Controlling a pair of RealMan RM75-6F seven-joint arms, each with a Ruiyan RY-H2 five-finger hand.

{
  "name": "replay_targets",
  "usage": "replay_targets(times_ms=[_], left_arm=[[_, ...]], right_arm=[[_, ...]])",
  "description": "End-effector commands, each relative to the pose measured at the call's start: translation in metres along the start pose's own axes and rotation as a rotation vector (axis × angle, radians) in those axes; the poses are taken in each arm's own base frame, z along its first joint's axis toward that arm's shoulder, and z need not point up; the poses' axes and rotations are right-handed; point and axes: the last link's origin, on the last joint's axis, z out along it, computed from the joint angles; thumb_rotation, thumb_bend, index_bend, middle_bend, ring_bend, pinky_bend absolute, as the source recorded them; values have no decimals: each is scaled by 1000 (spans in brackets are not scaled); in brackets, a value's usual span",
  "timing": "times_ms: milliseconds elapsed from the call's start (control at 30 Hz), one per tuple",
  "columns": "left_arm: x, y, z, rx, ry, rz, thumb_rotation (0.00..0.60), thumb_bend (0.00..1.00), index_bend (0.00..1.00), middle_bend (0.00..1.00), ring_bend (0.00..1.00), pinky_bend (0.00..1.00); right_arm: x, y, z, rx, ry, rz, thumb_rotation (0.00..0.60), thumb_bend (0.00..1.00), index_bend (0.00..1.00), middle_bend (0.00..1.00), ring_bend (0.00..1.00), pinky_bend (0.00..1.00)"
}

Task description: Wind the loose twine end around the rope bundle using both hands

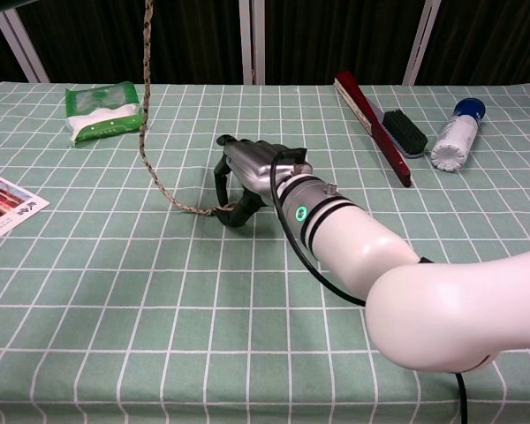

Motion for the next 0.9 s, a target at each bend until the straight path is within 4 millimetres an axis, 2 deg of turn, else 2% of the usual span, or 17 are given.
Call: replay_targets(times_ms=[33, 167, 433, 567, 700, 900], left_arm=[[1, 0, 0, 0, 1, -2, 600, 446, 804, 821, 696, 823], [2, 0, -1, 0, 4, -5, 600, 446, 804, 821, 696, 824], [7, -1, -3, -1, 19, -20, 600, 446, 804, 821, 696, 824], [11, -2, -2, -2, 37, -28, 600, 446, 804, 821, 696, 824], [17, -6, 3, 4, 69, -45, 600, 446, 804, 821, 696, 824], [23, -15, 17, 40, 158, -55, 600, 446, 804, 821, 696, 824]], right_arm=[[-1, 1, 0, -5, -1, -7, 600, 376, 674, 32, 0, 0], [1, 1, -1, -6, 13, -1, 600, 441, 730, 49, 0, 0], [28, 15, -18, 4, 96, 36, 600, 478, 816, 66, 0, 0], [46, 30, -37, 5, 150, 66, 600, 498, 874, 79, 0, 0], [69, 45, -64, 29, 212, 106, 600, 517, 941, 86, 0, 0], [100, 53, -109, 105, 276, 205, 600, 527, 978, 54, 0, 0]])
